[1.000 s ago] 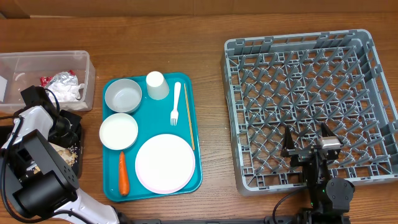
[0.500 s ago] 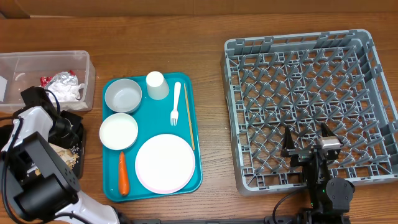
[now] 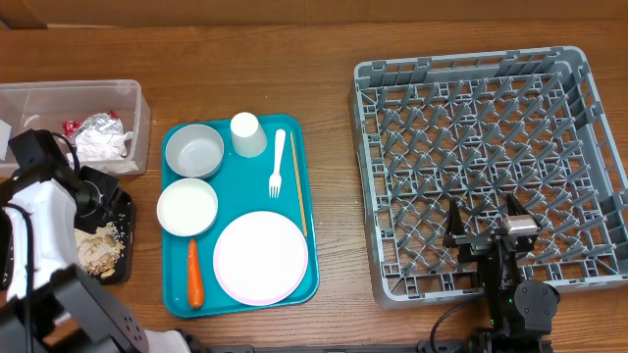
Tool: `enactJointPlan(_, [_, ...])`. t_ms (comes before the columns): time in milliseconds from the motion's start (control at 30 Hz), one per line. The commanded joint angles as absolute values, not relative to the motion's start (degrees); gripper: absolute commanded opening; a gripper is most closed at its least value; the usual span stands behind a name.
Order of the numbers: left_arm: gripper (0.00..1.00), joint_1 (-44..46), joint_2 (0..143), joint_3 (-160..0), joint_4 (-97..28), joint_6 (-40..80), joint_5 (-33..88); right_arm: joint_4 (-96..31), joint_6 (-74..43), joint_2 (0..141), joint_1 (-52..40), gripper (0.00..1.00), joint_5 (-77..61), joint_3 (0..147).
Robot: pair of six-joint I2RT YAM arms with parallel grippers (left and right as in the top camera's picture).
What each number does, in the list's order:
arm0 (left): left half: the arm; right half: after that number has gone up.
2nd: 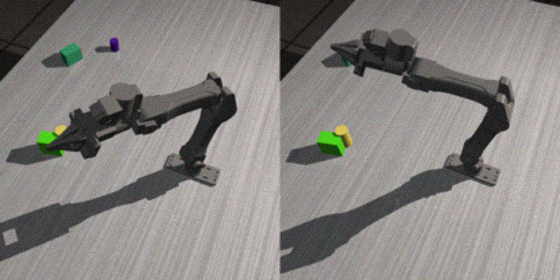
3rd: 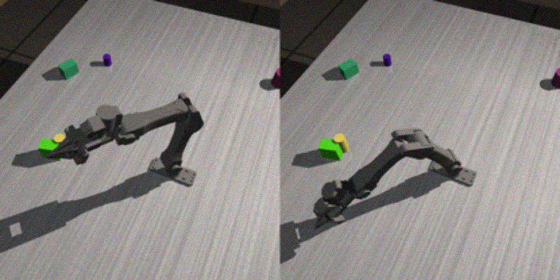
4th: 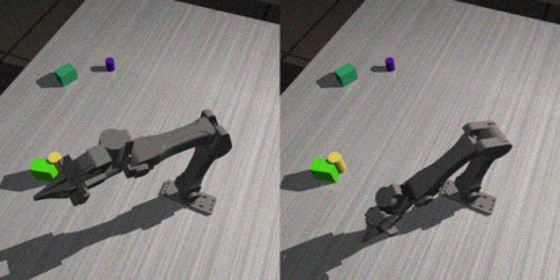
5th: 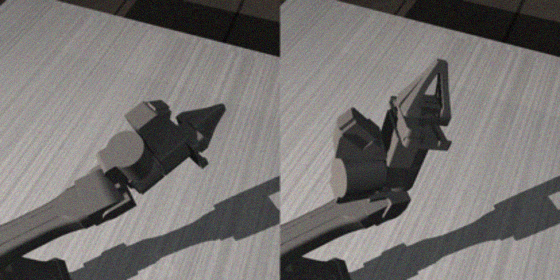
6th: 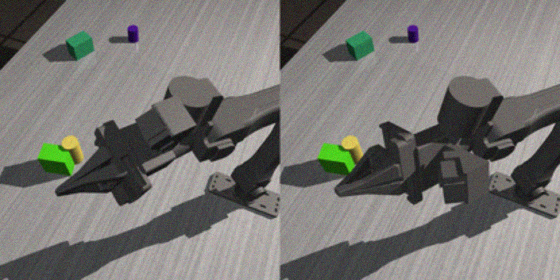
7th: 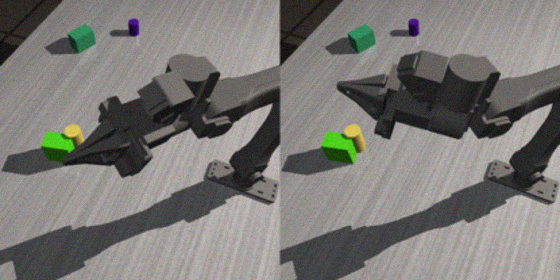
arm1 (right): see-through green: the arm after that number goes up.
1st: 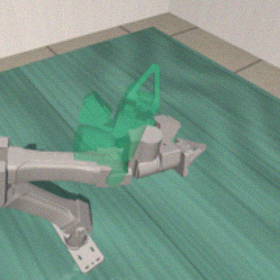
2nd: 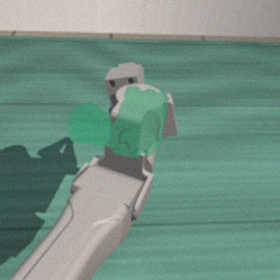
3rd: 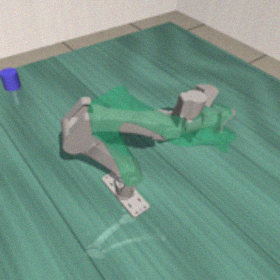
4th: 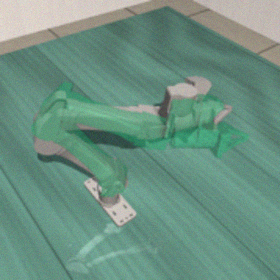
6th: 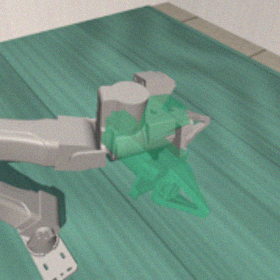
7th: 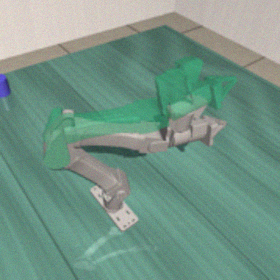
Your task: Sort waste into correct bins and load items into the dishwasher rack
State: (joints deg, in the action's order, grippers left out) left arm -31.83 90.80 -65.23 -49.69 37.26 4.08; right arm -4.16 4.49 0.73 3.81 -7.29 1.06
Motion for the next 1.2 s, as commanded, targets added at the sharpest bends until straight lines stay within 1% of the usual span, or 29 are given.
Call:
enactJointPlan(0, [0.41, -31.48, 85.45, -65.71, -51.96, 37.28, 5.23, -3.97, 4.51, 0.16, 4.14, 1.0, -7.62, 0.45])
enactJointPlan(67, [0.44, -31.48, 81.58, -65.84, -54.74, 37.26, 7.07, -3.97, 4.51, 0.16, 4.14, 1.0, -7.62, 0.45])
enactJointPlan(200, [0.57, -31.48, 76.2, -65.84, -58.22, 36.93, 10.04, -3.97, 4.51, 0.16, 4.14, 1.0, -7.62, 0.47])
enactJointPlan(267, [0.63, -31.48, 73.8, -65.84, -59.09, 34.72, 12.36, -3.97, 4.51, 0.16, 4.14, 1.0, -7.62, 0.45])
enactJointPlan(367, [0.8, -31.46, 70.32, -65.84, -59.51, 28.56, 18.35, -3.97, 4.51, 0.16, 4.14, 1.0, -7.62, 0.45])
enactJointPlan(400, [0.82, -31.46, 69.06, -65.84, -59.55, 25.58, 21.67, -3.97, 4.51, 0.16, 4.14, 1.0, -7.62, 0.45])
enactJointPlan(433, [0.9, -31.46, 67.42, -65.84, -59.81, 21.54, 26.7, -3.97, 4.51, 0.16, 4.14, 1.0, -7.62, 0.45])
enactJointPlan(533, [1.0, -31.46, 64.75, -65.84, -61.41, 16.47, 35.0, -3.97, 4.51, 0.16, 4.14, 1.0, -7.62, 0.47])
enactJointPlan(700, [1.0, -31.42, 62.02, -65.84, -67.24, 6.31, 44.31, -3.97, 4.51, 0.16, 4.14, 1.0, -7.62, 0.45])
enactJointPlan(833, [1.0, -29.95, 60.77, -65.84, -73.91, -1.87, 45.28, -3.97, 4.51, 0.16, 4.14, 1.0, -7.62, 0.45])
enactJointPlan(900, [1.0, -27.2, 59.88, -65.84, -77.34, -4.69, 45.23, -3.97, 4.51, 0.16, 4.14, 1.0, -7.62, 0.45])
enactJointPlan(1067, [1.0, -20.34, 57.54, -65.84, -77.32, -4.82, 44.75, -3.97, 4.51, 0.16, 4.14, 1.0, -7.62, 0.45])
enactJointPlan(1167, [1.0, -15.55, 56.05, -65.84, -74.76, 1.8, 39.79, -3.97, 4.51, 0.16, 4.14, 1.0, -7.62, 0.47])
